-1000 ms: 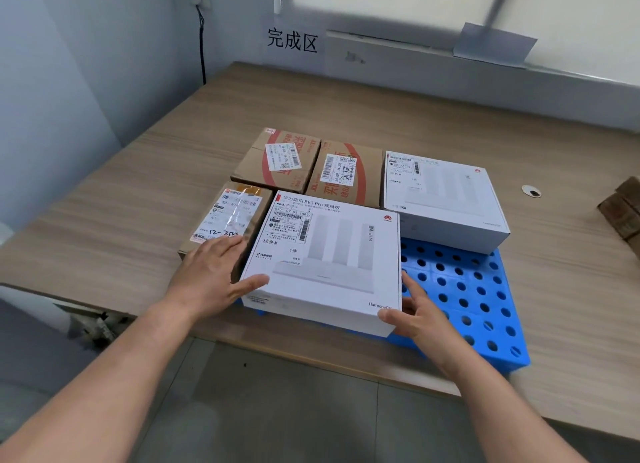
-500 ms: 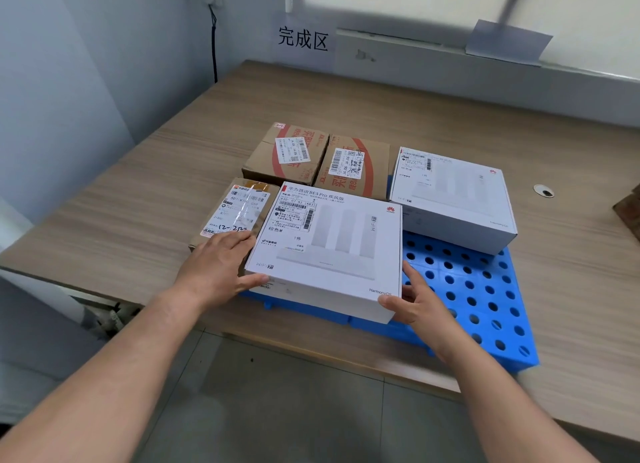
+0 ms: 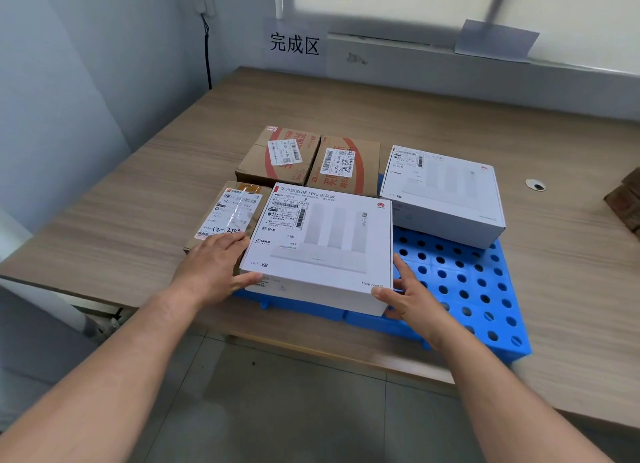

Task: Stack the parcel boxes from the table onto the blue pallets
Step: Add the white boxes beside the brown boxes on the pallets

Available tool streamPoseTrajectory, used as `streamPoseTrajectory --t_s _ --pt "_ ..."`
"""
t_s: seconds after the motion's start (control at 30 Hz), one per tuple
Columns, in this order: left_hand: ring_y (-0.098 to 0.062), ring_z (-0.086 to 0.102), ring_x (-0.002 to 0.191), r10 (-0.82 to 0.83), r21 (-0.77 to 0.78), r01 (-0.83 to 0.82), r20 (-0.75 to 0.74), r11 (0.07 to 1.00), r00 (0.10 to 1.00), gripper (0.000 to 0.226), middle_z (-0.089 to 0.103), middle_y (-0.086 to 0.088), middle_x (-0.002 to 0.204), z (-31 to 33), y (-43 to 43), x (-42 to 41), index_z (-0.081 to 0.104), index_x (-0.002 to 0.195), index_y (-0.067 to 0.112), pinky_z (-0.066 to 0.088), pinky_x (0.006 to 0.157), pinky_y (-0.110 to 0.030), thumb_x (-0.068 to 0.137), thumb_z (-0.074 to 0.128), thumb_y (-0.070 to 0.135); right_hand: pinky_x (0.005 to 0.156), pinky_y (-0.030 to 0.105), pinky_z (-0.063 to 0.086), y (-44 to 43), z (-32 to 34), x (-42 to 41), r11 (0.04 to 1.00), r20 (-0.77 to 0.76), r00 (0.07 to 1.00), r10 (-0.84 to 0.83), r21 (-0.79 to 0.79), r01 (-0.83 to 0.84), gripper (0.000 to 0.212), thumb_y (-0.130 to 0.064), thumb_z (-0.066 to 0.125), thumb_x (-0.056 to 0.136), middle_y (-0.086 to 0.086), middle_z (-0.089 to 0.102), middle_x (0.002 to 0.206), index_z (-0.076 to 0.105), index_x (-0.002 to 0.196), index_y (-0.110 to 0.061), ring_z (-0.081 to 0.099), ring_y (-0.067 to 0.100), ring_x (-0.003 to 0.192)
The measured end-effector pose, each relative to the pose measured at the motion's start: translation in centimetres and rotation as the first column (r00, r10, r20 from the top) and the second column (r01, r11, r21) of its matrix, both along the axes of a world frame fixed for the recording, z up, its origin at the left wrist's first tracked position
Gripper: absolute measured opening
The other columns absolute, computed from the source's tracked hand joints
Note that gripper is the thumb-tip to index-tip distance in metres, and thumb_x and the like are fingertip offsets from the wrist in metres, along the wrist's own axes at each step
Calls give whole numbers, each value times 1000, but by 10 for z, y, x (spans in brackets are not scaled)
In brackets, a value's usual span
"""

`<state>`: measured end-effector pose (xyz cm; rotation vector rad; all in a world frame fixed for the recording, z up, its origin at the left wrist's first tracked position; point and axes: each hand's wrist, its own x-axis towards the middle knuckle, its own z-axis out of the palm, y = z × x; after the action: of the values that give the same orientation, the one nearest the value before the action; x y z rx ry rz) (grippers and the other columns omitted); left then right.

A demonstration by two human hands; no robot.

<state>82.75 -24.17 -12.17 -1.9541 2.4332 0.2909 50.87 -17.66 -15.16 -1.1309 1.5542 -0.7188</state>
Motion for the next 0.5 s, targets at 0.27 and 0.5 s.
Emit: streamPoseTrajectory --t_s 0.27,0.5 --pt "-13 14 143 6 0 -6 19 1000 1000 79 17 8 157 3 2 -3 20 150 25 20 115 -39 86 50 61 94 37 52 -1 4 0 1000 5 1000 18 1 -18 79 -27 59 94 -10 53 124 6 149 -46 56 13 109" --pt "-15 13 144 6 5 -6 22 1000 1000 74 17 7 157 6 5 -5 19 150 25 19 115 -40 90 48 56 102 42 46 0 3 1 1000 13 1000 16 20 -16 82 -29 59 94 0 42 145 3 151 -44 47 21 127"
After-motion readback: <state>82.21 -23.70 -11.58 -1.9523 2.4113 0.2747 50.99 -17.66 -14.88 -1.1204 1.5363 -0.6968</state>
